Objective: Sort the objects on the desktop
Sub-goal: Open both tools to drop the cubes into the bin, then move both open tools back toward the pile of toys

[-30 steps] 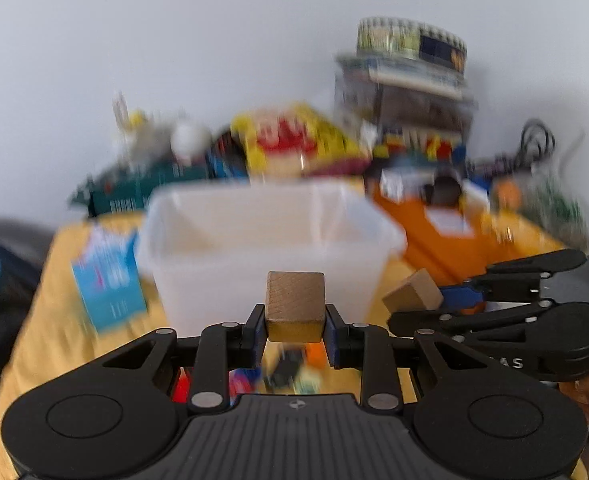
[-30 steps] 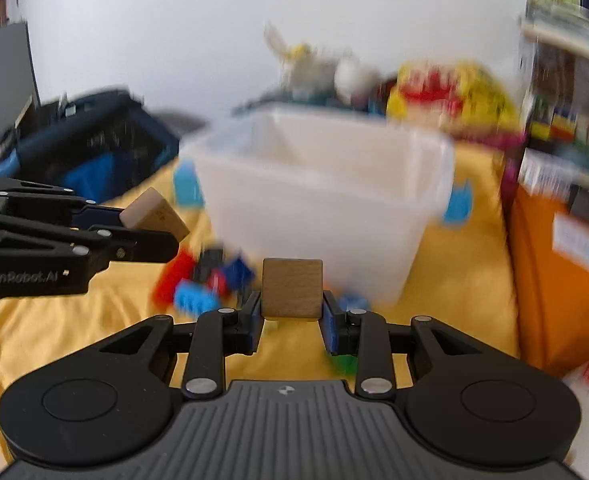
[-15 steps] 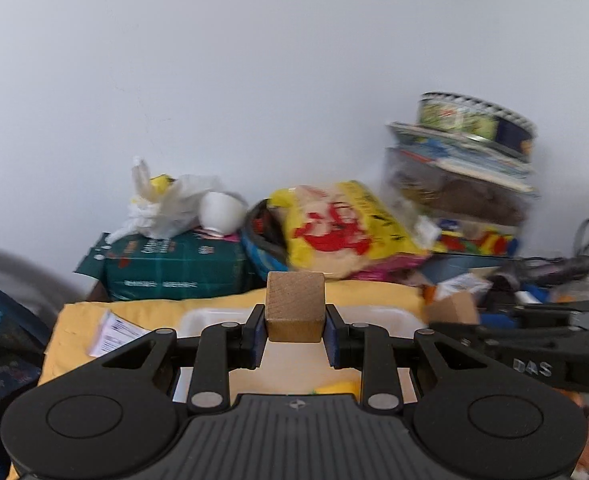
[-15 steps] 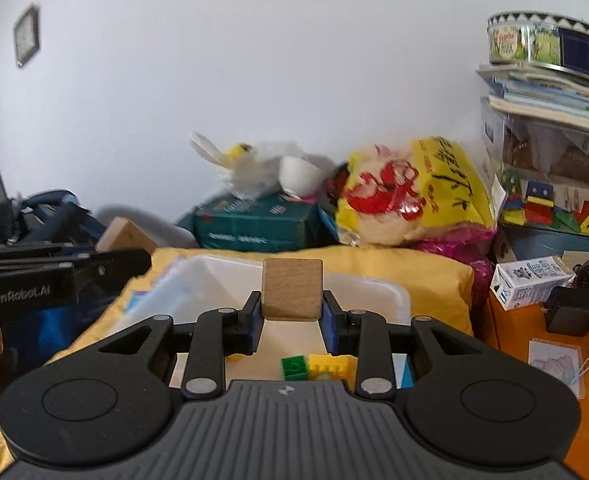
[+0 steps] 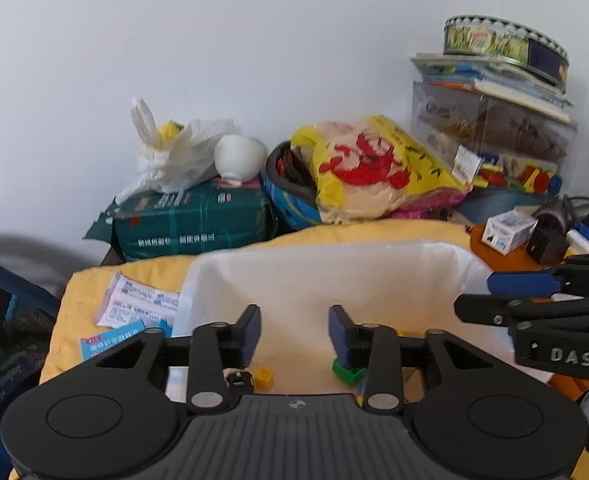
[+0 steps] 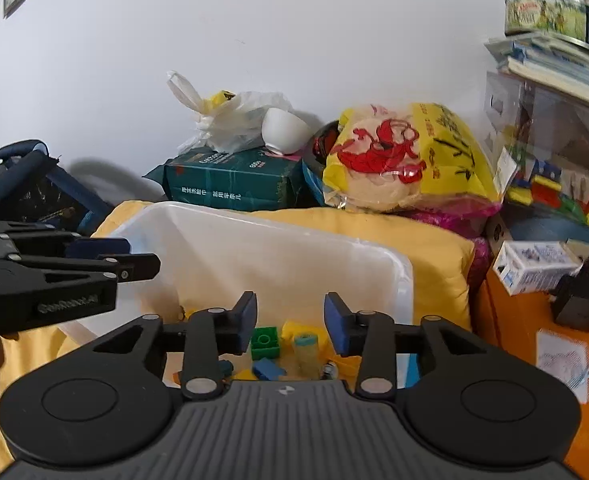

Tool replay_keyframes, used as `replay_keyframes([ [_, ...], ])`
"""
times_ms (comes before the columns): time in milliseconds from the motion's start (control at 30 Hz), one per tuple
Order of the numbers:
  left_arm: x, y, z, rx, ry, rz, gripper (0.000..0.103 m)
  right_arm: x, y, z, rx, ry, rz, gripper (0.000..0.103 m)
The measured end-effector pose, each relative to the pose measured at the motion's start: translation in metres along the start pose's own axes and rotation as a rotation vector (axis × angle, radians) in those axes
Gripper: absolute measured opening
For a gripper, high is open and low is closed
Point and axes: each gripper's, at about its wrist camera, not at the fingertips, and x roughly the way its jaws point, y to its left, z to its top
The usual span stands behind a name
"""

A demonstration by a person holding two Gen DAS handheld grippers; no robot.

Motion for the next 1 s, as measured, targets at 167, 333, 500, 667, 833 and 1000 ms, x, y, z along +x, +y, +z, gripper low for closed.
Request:
replay_keyframes([
  [167, -0.033, -0.002, 0.006, -0.013, -0.055, -0.022, 0.046, -0.013, 0.004, 0.001, -0.006, -0.029, 0.027, 0.046],
  [333, -0.072, -0.008, -0.007, -0.008, -0.1, -0.049, 0.057, -0.038, 0.015, -0.005, -0.005, -0.075, 0.055, 0.051],
  [500, -0.094, -0.009, -0.049, -0.028, -0.036, -0.045, 0.057, -0.061, 0.028, -0.02, -0.01, -0.088, 0.093, 0.056],
  [667, -0.097, -0.012, -0.098, -0.046, 0.071, -0.046, 0.057, -0.066, 0.037, -0.046, 0.009, -0.03, 0.114, 0.061],
  [833, -0.095, -0.017, -0.139, -0.036, 0.165, -0.043, 0.057, -0.058, 0.041, -0.076, 0.027, 0.055, 0.119, 0.061],
  [1000, -0.094, -0.02, -0.162, -0.024, 0.219, -0.049, 0.057, -0.057, 0.044, -0.097, 0.002, 0.111, 0.106, 0.061],
])
